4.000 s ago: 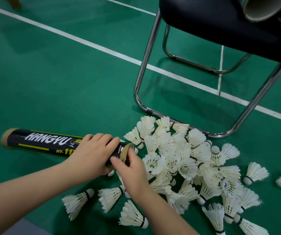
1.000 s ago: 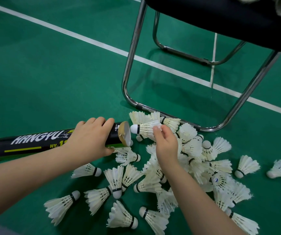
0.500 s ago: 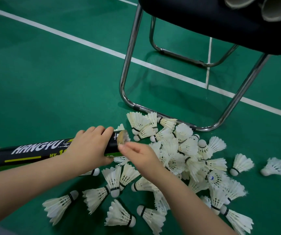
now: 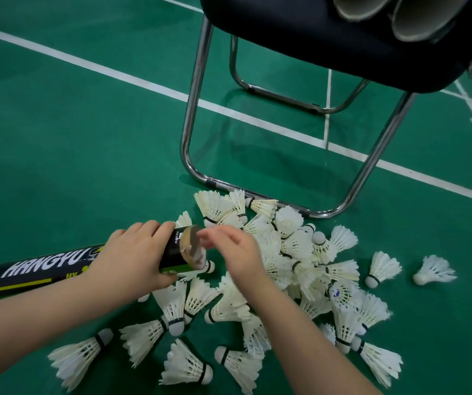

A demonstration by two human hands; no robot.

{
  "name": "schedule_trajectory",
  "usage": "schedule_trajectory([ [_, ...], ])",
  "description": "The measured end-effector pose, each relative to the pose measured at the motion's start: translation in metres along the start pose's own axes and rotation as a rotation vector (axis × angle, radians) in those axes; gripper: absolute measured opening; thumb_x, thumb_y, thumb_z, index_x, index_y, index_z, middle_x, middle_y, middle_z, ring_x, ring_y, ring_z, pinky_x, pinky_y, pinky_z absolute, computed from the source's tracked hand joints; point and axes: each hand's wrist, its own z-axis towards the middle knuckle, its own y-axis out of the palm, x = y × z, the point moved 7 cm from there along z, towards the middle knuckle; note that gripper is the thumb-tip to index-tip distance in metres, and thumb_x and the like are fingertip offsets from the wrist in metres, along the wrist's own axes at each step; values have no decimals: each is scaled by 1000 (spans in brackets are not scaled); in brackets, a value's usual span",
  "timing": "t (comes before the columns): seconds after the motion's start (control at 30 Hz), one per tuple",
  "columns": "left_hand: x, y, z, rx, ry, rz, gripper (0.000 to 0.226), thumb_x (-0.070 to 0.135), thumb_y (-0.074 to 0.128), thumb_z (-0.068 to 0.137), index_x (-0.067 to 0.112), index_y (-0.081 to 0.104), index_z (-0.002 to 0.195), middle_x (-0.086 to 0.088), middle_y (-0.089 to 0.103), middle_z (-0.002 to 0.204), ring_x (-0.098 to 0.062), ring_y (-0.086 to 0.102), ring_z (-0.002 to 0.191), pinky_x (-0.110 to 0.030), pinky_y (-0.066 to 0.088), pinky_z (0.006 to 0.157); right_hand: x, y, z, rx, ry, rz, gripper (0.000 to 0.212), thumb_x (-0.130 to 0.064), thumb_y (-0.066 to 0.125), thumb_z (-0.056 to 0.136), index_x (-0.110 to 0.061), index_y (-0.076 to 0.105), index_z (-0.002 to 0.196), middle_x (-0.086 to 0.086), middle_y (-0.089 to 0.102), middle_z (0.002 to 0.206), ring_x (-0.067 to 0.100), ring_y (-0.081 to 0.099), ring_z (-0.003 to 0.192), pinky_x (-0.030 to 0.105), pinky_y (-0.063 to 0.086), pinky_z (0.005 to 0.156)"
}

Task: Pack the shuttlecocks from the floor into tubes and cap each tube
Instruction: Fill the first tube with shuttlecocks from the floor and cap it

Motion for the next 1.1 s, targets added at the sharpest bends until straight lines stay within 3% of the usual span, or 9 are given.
schedule_trajectory([
  [0.13, -10, 6, -5, -30, -44, 1, 74, 60, 65, 67, 25, 40, 128, 4, 54, 113, -19, 52, 100, -33, 43, 84, 25, -62, 10, 126, 95, -687, 27, -31, 44, 95, -20, 63, 111, -2, 66, 99, 7, 56, 68, 18, 43, 57],
  [0.23, -13, 10, -7, -25, -45, 2, 75, 61, 65, 65, 23, 43, 126, 4, 56, 108, -19, 54, 97, -34, 44, 80, 66, -97, 11, 83, 281, -1015, 43, -22, 44, 89, -25, 45, 132, 1, 53, 128, 16, 53, 108, 34, 48, 88],
  [0.3, -15, 9, -6, -14, -52, -6, 73, 61, 65, 65, 24, 43, 125, 4, 56, 107, -19, 53, 96, -33, 44, 79, 82, -107, 8, 78, 343, -1022, 45, -25, 43, 88, -25, 45, 133, 3, 52, 128, 20, 49, 112, 37, 45, 94],
  [0.47, -16, 6, -3, -14, -53, -14, 71, 60, 63, 66, 24, 41, 124, 5, 54, 107, -18, 52, 95, -32, 43, 78, 85, -108, 7, 66, 348, -1054, 40, -46, 38, 89, -26, 58, 117, -2, 62, 114, 16, 56, 98, 36, 47, 88],
  [0.57, -16, 7, -3, -27, -55, 1, 72, 62, 61, 68, 26, 38, 125, 7, 53, 110, -16, 51, 97, -30, 43, 80, 85, -98, 8, 40, 305, -1175, 54, -62, 39, 85, -27, 55, 122, -3, 58, 123, 17, 50, 111, 38, 40, 96],
  [0.7, -14, 6, -3, -21, -55, -5, 72, 62, 62, 68, 25, 39, 125, 6, 54, 108, -17, 51, 96, -30, 42, 78, 81, -83, 10, 72, 236, -1252, 39, -40, 50, 86, -22, 55, 120, -1, 53, 125, 20, 43, 117, 38, 33, 98],
  [0.87, -16, 4, -6, -24, -73, -8, 71, 61, 62, 68, 26, 39, 125, 7, 52, 106, -16, 50, 94, -30, 41, 76, 87, -101, 3, -21, 419, -1324, 6, -20, 48, 83, -18, 53, 82, -2, 54, 85, 15, 53, 80, 28, 44, 75],
  [1.0, -19, 5, -6, -48, -96, -17, 70, 61, 60, 70, 27, 35, 126, 8, 50, 107, -12, 41, 88, -29, 41, 78, 108, -135, -11, -219, 669, -1353, 18, -16, 44, 86, -14, 60, 93, 0, 60, 90, 14, 55, 80, 25, 45, 70],
  [1.1, -19, 6, -5, -37, -92, -31, 68, 61, 61, 68, 27, 38, 122, 8, 51, 103, -13, 43, 87, -29, 40, 75, 107, -146, -14, -143, 604, -1117, 15, -22, 46, 92, -17, 59, 98, -2, 59, 93, 11, 54, 80, 23, 42, 68],
])
